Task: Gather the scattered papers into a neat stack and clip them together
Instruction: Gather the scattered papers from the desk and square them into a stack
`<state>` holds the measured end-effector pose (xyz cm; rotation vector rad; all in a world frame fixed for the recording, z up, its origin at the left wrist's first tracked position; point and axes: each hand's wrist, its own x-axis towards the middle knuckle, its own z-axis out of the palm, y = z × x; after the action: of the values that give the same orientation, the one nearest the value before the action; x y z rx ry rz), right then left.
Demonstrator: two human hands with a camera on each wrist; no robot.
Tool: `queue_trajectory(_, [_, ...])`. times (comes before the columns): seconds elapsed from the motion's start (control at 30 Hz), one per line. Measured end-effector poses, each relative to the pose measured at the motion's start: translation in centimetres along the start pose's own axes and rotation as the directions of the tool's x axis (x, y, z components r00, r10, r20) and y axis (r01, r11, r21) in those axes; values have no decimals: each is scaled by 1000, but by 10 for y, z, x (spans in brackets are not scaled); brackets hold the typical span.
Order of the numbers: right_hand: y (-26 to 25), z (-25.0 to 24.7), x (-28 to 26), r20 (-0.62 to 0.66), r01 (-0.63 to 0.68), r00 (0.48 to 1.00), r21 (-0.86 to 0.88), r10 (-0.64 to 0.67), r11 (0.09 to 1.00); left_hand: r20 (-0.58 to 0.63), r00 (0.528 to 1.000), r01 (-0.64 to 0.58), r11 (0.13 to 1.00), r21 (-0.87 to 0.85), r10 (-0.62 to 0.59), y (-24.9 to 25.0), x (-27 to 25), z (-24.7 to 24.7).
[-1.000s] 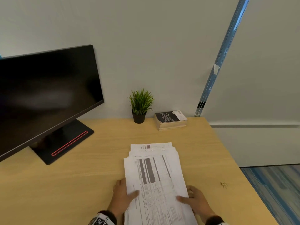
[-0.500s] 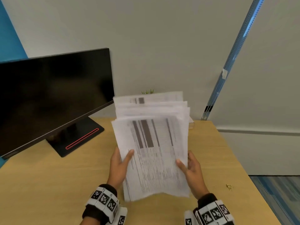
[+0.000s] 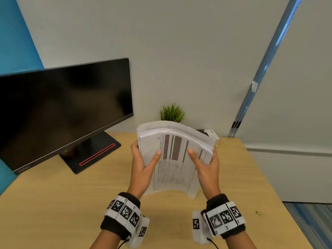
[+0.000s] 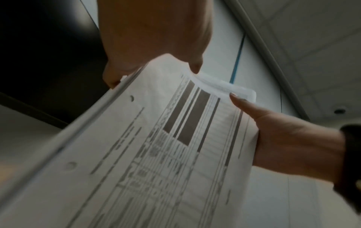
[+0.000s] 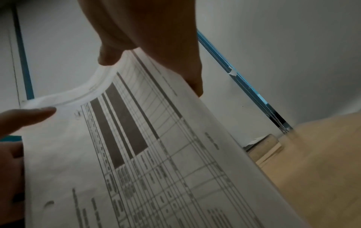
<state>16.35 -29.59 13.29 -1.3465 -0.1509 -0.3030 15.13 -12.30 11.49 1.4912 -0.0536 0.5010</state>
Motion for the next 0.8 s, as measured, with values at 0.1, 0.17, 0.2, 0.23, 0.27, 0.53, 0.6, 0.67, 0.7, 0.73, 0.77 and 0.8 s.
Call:
queue_trajectory(0.1, [-11, 4, 8, -91, 148, 984, -50, -152, 988, -41, 999, -20, 1000, -5, 20, 8, 11, 3])
queue_trajectory(0.17, [-19, 1, 16, -90, 332, 928, -239, -361, 913, -71, 996, -60, 998, 9, 61, 10, 17, 1])
queue_trajectory(0.2, [-22, -3, 20, -26, 420, 888, -363, -460, 832, -75, 993, -89, 996, 28, 91, 10, 19, -1])
queue_trajectory(0.23, [-27, -6, 23, 71, 486, 853, -468, -517, 738, -63, 991, -118, 991, 67, 122, 11, 20, -3])
queue_trajectory(0.27, [-32, -9, 27, 174, 524, 831, -565, -529, 637, -35, 988, -146, 979, 142, 153, 13, 21, -5])
queue_trajectory(0.53, [-35, -18, 31, 428, 562, 822, -714, -375, 417, 157, 936, -351, 797, 491, 316, 14, 34, -17])
queue_trajectory(0.6, [-26, -23, 28, 340, 504, 863, -636, -373, 584, 156, 954, -301, 849, 435, 258, 10, 33, -19])
queue_trajectory(0.67, [-11, -32, 30, 173, 353, 936, -504, -308, 789, 119, 986, -142, 960, 239, 116, 5, 31, -21])
queue_trajectory(0.7, [-3, -35, 31, 127, 252, 968, -444, -218, 860, 119, 992, -70, 986, 154, 52, -1, 30, -21])
queue_trajectory(0.73, [5, -35, 31, 108, 154, 987, -398, -120, 904, 128, 992, -25, 990, 136, 7, -7, 27, -20])
queue_trajectory(0.77, [12, -33, 30, 81, 73, 996, -368, -46, 927, 133, 991, -14, 986, 165, -8, -13, 26, -19])
queue_trajectory(0.8, [16, -30, 31, 47, 23, 999, -337, -8, 941, 128, 992, -9, 985, 172, -13, -16, 24, -16])
